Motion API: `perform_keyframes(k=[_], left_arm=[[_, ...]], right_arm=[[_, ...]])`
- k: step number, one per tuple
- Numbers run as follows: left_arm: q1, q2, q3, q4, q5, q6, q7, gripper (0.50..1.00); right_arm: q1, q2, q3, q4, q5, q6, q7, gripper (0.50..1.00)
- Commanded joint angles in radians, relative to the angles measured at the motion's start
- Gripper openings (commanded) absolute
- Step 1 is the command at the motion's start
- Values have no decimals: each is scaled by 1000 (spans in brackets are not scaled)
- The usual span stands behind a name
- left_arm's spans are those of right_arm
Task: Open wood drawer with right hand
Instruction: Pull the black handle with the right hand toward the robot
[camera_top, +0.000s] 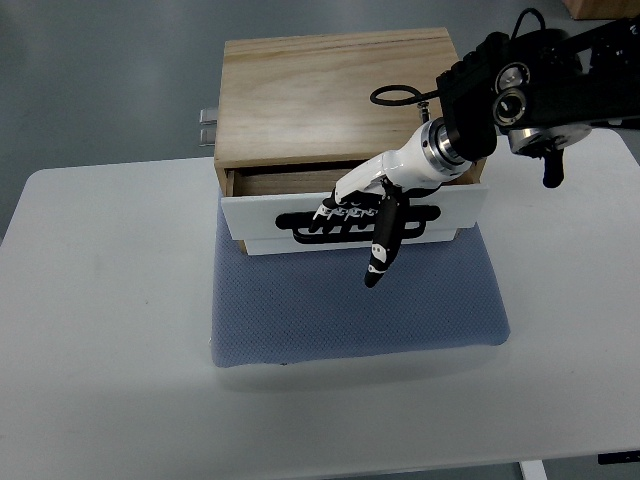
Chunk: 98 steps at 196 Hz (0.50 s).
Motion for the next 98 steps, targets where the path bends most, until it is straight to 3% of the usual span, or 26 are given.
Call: perform_keyframes(k=[1,98], left_arm=[[0,0,0,0,0,0,0,1000],[0,0,0,0,0,0,0,1000]], right_arm=[[0,0,0,5,0,8,2,942],[25,-27,0,34,2,92,30,942]])
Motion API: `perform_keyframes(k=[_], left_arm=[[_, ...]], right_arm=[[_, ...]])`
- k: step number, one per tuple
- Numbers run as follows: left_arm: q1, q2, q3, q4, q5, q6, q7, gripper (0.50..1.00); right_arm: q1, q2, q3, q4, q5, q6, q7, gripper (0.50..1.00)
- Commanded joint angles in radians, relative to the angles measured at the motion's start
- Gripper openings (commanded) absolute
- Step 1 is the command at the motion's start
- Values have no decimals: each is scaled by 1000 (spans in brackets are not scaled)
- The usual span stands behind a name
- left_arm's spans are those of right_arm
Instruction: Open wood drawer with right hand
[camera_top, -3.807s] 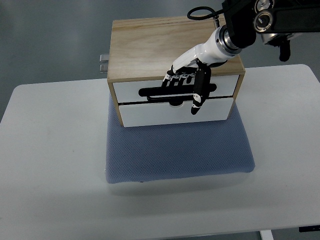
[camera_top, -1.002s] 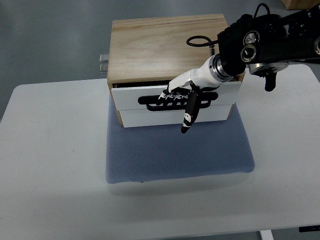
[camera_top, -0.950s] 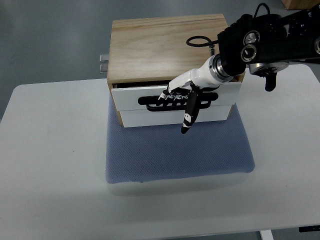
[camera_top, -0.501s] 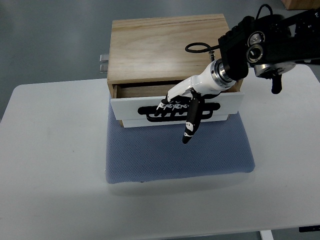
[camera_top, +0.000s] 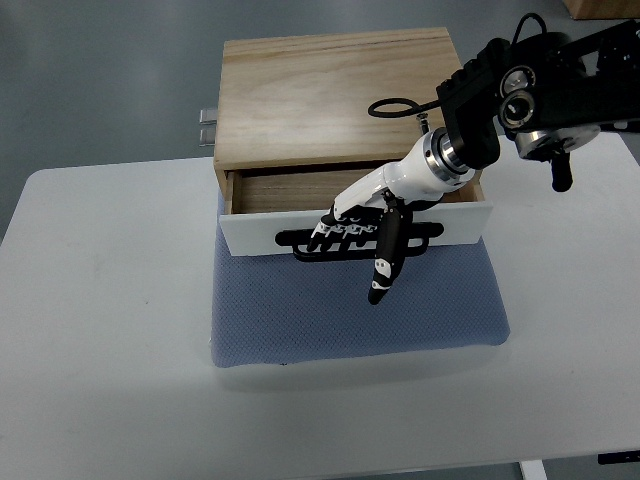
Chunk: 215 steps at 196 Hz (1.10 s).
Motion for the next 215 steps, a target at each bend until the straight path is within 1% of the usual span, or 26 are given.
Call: perform_keyframes(k=[1,19,124,158,204,205,215], left_arm=[[0,0,0,0,0,0,0,1000],[0,0,0,0,0,0,0,1000],[0,0,0,0,0,-2,0,1000],[0,0,0,0,0,0,0,1000],[0,0,0,0,0,0,0,1000],[0,0,0,0,0,0,0,1000],[0,0,0,0,0,0,0,1000]], right_arm=[[6,-7,0,5,0,19,2,942],[7,-17,0,14,0,35,8,942],[24,-33,0,45,0,40,11,942],[49,-37,0,55,0,42,14,942],[93,-60,12,57,1,65,34,944],[102,-71,41,57,1,75,37,944],[104,-80,58,57,1,77,37,944]])
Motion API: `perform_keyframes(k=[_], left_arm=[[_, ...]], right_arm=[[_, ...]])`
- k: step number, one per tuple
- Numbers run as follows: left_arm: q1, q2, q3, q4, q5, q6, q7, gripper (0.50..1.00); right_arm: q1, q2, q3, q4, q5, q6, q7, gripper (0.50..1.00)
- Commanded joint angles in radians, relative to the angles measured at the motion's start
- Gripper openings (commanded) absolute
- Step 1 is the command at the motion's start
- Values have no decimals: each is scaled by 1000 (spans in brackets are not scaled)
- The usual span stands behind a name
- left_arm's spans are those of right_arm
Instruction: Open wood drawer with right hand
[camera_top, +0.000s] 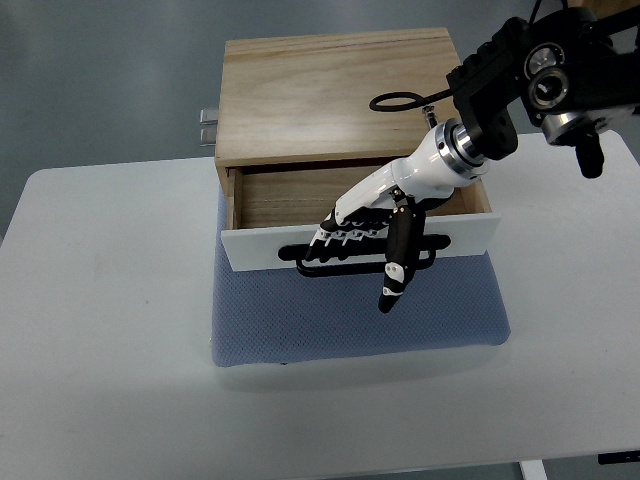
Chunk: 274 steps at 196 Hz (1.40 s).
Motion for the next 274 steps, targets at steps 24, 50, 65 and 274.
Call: perform_keyframes(k=[24,50,65,274], left_arm=[[0,0,0,0,0,0,0,1000],[0,0,0,0,0,0,0,1000],[0,0,0,0,0,0,0,1000],[0,0,0,0,0,0,0,1000]], right_arm=[[17,-62,160,-6,1,10,5,944],[4,-111,271,-44,4,-8,11,944],[-26,-126,341,-97,4,-53,36,942],[-1016,55,1417,-857,127,-619,174,944]])
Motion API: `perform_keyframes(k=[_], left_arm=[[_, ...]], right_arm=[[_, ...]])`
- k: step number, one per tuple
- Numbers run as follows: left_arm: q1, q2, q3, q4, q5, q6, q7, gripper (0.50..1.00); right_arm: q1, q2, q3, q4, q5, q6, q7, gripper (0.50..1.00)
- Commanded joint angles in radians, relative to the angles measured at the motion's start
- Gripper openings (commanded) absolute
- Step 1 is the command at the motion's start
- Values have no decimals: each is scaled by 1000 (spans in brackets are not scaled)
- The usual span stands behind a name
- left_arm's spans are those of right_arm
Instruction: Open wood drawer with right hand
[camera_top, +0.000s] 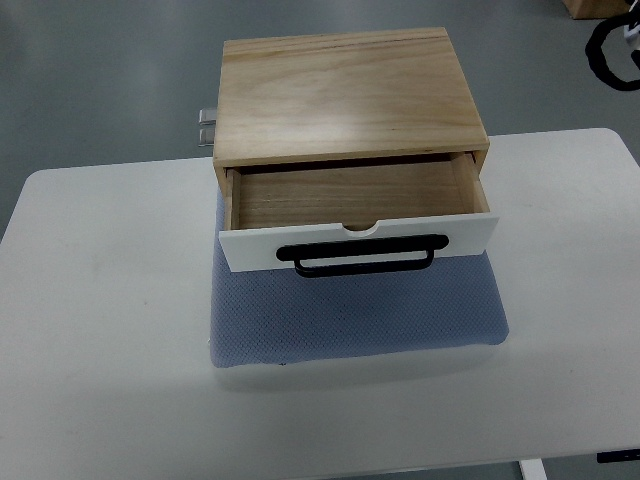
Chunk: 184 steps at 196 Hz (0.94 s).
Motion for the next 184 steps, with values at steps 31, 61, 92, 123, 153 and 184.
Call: perform_keyframes(k=[31,61,92,123,153,184], left_arm=[[0,0,0,0,0,0,0,1000],[0,0,0,0,0,0,0,1000],[0,0,0,0,0,0,0,1000],[0,0,0,0,0,0,0,1000],[0,0,0,0,0,0,0,1000],[0,0,0,0,0,0,0,1000]], right_arm=[[-103,58,7,-48,29,3,2,944],[-108,64,21,-76,109,7,2,944],[-117,65,31,-119,138,13,42,944],[-122,69,24,-147,130,10,51,944],[-137,82,30,-147,133,2,57,944],[-143,90,30,-147,135,2,68,944]])
